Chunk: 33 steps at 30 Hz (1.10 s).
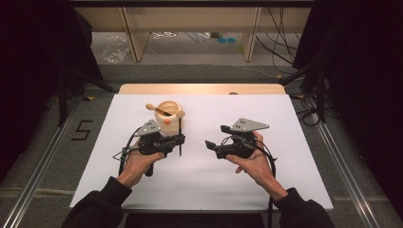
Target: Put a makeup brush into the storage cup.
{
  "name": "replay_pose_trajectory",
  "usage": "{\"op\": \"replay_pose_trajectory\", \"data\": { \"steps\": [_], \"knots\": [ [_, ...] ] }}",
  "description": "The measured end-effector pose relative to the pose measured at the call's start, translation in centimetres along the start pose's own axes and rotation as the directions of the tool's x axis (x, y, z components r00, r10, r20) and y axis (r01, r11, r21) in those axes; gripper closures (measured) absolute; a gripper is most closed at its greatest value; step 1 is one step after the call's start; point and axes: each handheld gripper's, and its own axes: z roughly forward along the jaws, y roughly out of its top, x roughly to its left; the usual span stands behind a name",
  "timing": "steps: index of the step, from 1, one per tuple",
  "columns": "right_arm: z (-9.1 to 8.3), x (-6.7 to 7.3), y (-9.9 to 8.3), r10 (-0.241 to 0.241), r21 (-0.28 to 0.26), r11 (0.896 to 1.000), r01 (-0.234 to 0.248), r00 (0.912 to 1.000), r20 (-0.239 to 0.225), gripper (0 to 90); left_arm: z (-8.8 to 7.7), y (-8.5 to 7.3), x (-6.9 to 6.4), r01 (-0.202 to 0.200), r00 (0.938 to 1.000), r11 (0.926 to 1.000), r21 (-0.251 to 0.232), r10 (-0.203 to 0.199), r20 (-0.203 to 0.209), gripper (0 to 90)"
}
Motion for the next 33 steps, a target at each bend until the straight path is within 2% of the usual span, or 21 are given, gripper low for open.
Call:
{"op": "replay_pose_trajectory", "data": {
  "steps": [2,4,5,12,13,14,16,19,21,22,23,30,31,32,33],
  "knots": [
    [-0.4,-0.1,-0.4,0.005,-0.01,1.0,-0.005,1.0,0.004,18.0,-0.1,0.1,0.1,-0.003,0.9999,1.0,-0.005,0.003,-0.01,83.3],
    [-0.8,-0.2,-0.7,0.007,0.005,1.0,-0.007,0.9998,0.019,17.8,-0.2,0.2,0.3,-0.01,0.9999,0.9999,-0.008,0.01,-0.011,83.3],
    [-1.0,-0.3,-1.0,0.004,0.005,1.0,-0.004,0.9996,0.029,17.9,-0.3,0.2,0.3,0.002,0.9998,1.0,-0.009,-0.002,-0.019,83.3],
    [-1.8,-0.8,-1.8,0.019,0.014,1.0,-0.02,0.9989,0.043,17.1,-0.4,0.5,0.9,0.01,0.9995,0.9998,-0.016,-0.01,-0.03,83.3],
    [-1.9,-0.8,-1.9,0.013,0.02,1.0,-0.014,0.9984,0.054,16.9,-0.5,0.6,1.1,-0.004,0.9996,0.9998,-0.02,0.003,-0.029,83.3],
    [-1.9,-0.8,-2.0,0.015,0.021,1.0,-0.017,0.9983,0.057,16.7,-0.5,0.7,1.1,0.012,0.9993,0.9996,-0.025,-0.013,-0.036,83.3],
    [-2.0,-0.8,-2.1,0.019,0.027,0.999,-0.02,0.9986,0.05,16.3,-0.7,0.9,1.3,0.014,0.9991,0.9994,-0.033,-0.015,-0.04,83.2],
    [-2.2,-0.6,-2.5,0.008,0.034,0.999,-0.011,0.998,0.062,16.2,-1.0,1.2,1.6,0.022,0.9982,0.9988,-0.045,-0.024,-0.054,83.2],
    [-2.3,-0.4,-2.8,0.008,0.047,0.999,-0.01,0.9988,0.049,16.2,-1.1,1.4,1.9,0.017,0.9981,0.9984,-0.054,-0.02,-0.059,83.2],
    [-2.4,-0.3,-2.9,-0.003,0.054,0.999,0.0,0.9982,0.06,16.2,-1.3,1.6,2.1,0.008,0.998,0.9984,-0.055,-0.011,-0.062,83.2],
    [-2.5,-0.3,-2.9,-0.003,0.056,0.998,0.0,0.9982,0.059,16.2,-1.3,1.7,2.1,0.019,0.9974,0.9979,-0.061,-0.024,-0.068,83.2],
    [-2.9,-0.1,-3.4,0.009,0.053,0.999,-0.012,0.9986,0.051,16.3,-1.5,2.3,2.8,0.013,0.996,0.9969,-0.078,-0.02,-0.087,83.2],
    [-3.0,0.0,-3.4,0.016,0.054,0.998,-0.019,0.9985,0.052,16.3,-1.5,2.3,2.8,0.03,0.9954,0.996,-0.084,-0.037,-0.089,83.2],
    [-3.0,0.0,-3.5,0.015,0.044,0.999,-0.017,0.9988,0.046,16.3,-1.5,2.3,3.0,0.016,0.9957,0.9963,-0.085,-0.024,-0.089,83.2],
    [-3.1,0.0,-3.5,0.017,0.045,0.999,-0.02,0.9986,0.051,16.3,-1.6,2.3,3.0,0.032,0.9945,0.9958,-0.085,-0.04,-0.097,83.2]
  ]
}}
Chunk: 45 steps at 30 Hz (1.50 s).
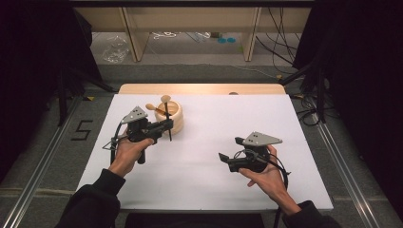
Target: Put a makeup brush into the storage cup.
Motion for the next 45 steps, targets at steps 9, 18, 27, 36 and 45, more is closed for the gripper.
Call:
{"op": "replay_pose_trajectory", "data": {
  "steps": [9,18,27,36,45],
  "knots": [
    [-0.8,0.1,-0.7,0.004,0.005,1.0,-0.004,0.9999,0.015,16.3,0.1,0.8,0.7,0.001,0.9999,0.9997,-0.024,-0.001,-0.017,83.2],
    [-1.3,0.2,-1.4,0.002,0.01,1.0,-0.002,0.9999,0.017,16.5,1.0,2.0,1.6,-0.019,0.9984,0.9988,-0.045,0.017,-0.054,83.3],
    [-1.6,0.0,-1.8,0.009,0.012,1.0,-0.009,0.9999,0.011,16.5,2.0,3.1,2.9,0.015,0.9962,0.9973,-0.071,-0.021,-0.084,83.3],
    [-1.6,0.1,-1.9,0.01,0.032,0.999,-0.01,0.9999,0.008,16.7,3.4,4.6,3.9,0.018,0.9901,0.9948,-0.1,-0.032,-0.137,83.3],
    [-1.3,0.1,-2.0,0.024,0.022,0.999,-0.023,0.9997,-0.007,16.8,4.9,4.8,4.8,-0.004,0.9822,0.9946,-0.104,-0.016,-0.187,83.2]
  ]
}}
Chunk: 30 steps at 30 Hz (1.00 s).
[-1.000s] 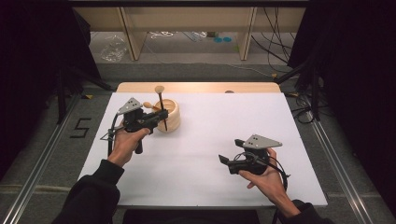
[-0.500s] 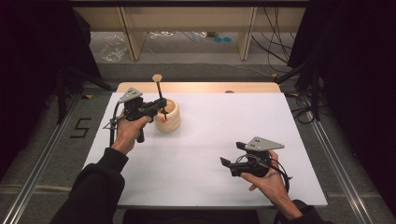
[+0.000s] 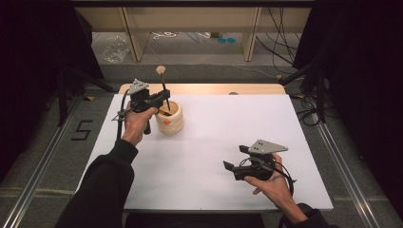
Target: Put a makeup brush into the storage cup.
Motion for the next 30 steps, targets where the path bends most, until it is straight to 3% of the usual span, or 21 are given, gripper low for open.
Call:
{"op": "replay_pose_trajectory", "data": {
  "steps": [7,11,20,24,30],
  "knots": [
    [0.1,0.0,0.0,-0.011,0.0,1.0,0.011,0.9999,-0.001,16.9,0.9,-0.5,0.1,-0.035,0.9992,0.9994,0.007,0.035,-0.019,83.2],
    [0.1,0.0,0.0,-0.009,0.002,1.0,0.009,0.9999,-0.004,16.9,1.4,-0.9,0.2,-0.028,0.9994,0.9996,-0.002,0.028,-0.023,83.2],
    [0.1,0.0,0.0,-0.003,0.001,1.0,0.003,1.0,-0.008,17.0,2.0,-1.7,0.3,-0.054,0.9973,0.9983,0.022,0.055,-0.049,83.2],
    [0.0,0.1,0.0,-0.003,0.008,1.0,0.003,0.9999,-0.013,17.1,2.2,-2.1,0.4,-0.036,0.9977,0.9991,0.024,0.037,-0.057,83.1],
    [0.1,0.0,0.0,-0.01,0.006,1.0,0.01,0.9998,-0.015,17.4,2.6,-2.5,0.4,-0.052,0.9964,0.9979,0.039,0.054,-0.065,83.1]
  ]
}}
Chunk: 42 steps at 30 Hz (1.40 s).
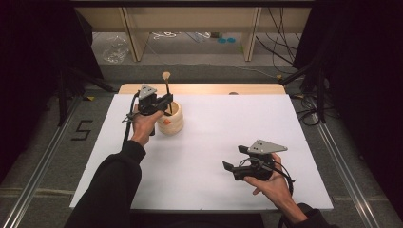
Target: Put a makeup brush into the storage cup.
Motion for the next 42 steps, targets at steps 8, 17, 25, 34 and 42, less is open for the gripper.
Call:
{"op": "replay_pose_trajectory", "data": {
  "steps": [8,17,25,34,42],
  "knots": [
    [0.0,0.0,0.0,0.009,-0.005,1.0,-0.009,1.0,-0.002,17.6,0.4,-0.5,0.2,-0.001,0.9999,1.0,0.009,0.001,-0.011,82.8],
    [0.0,0.0,0.0,0.009,0.0,1.0,-0.009,0.9999,-0.008,18.3,0.5,-1.0,0.2,0.031,0.9993,0.9993,0.022,-0.031,-0.02,69.6],
    [0.2,0.0,0.0,0.006,-0.021,1.0,-0.006,0.9999,-0.011,18.6,-0.4,-0.5,0.2,0.033,0.9976,0.9993,0.02,-0.031,-0.061,48.8],
    [0.0,-0.1,0.1,0.016,-0.011,1.0,-0.016,0.9999,0.0,18.4,-2.2,0.3,-0.1,0.045,0.9976,0.9987,0.025,-0.043,-0.053,39.4],
    [0.0,-0.1,0.1,0.013,-0.022,1.0,-0.013,0.9999,0.004,18.1,-3.5,0.5,-1.5,0.068,0.9974,0.9975,0.022,-0.068,0.025,32.2]
  ]
}}
